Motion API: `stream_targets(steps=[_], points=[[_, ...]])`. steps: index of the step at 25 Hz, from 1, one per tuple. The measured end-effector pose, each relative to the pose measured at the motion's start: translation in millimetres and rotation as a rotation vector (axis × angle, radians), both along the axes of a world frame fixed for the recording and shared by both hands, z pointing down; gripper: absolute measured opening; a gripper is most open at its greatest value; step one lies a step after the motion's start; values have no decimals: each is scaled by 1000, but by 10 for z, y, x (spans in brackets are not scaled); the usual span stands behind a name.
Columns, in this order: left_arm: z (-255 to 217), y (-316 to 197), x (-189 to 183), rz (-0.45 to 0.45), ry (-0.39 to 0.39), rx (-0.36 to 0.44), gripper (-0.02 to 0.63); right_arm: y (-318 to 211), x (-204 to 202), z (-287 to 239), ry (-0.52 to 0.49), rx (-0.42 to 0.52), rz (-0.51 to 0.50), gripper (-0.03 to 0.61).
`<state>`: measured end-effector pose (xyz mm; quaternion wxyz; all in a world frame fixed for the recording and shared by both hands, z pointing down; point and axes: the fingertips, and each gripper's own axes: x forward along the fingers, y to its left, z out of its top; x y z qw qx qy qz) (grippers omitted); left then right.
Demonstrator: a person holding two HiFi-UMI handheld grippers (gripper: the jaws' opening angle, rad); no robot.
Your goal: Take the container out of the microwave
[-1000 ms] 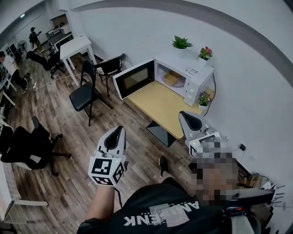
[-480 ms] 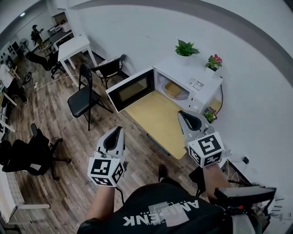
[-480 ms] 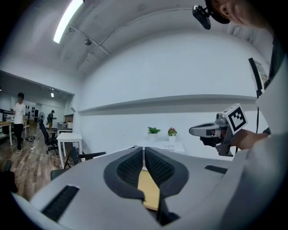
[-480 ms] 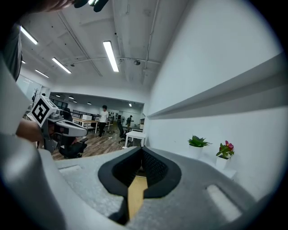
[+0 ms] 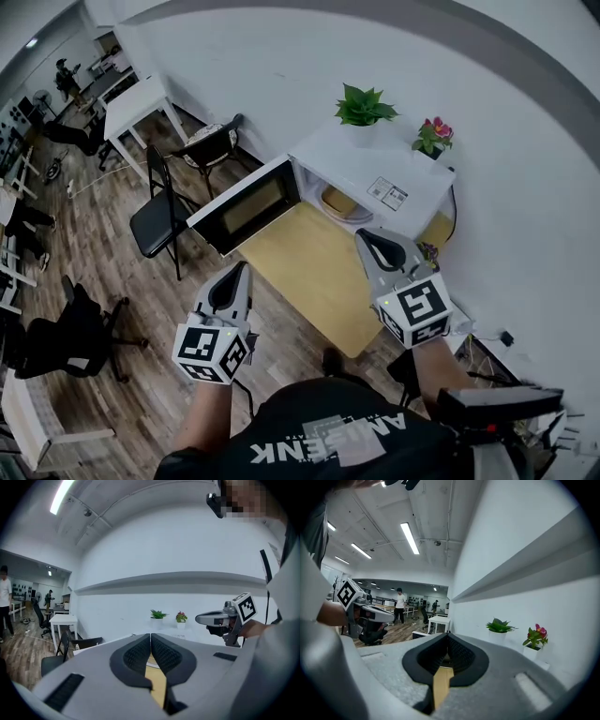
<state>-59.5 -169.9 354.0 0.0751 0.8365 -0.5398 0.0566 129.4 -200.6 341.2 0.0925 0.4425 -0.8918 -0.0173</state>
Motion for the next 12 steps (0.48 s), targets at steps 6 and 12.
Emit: stream_targets(steps=[6, 12], points=[[6, -403, 186, 11, -17, -11, 2, -386, 199, 76, -16, -11, 7, 6], [9, -695, 240, 52, -21, -7, 3, -679, 281, 42, -22, 1, 58, 14]])
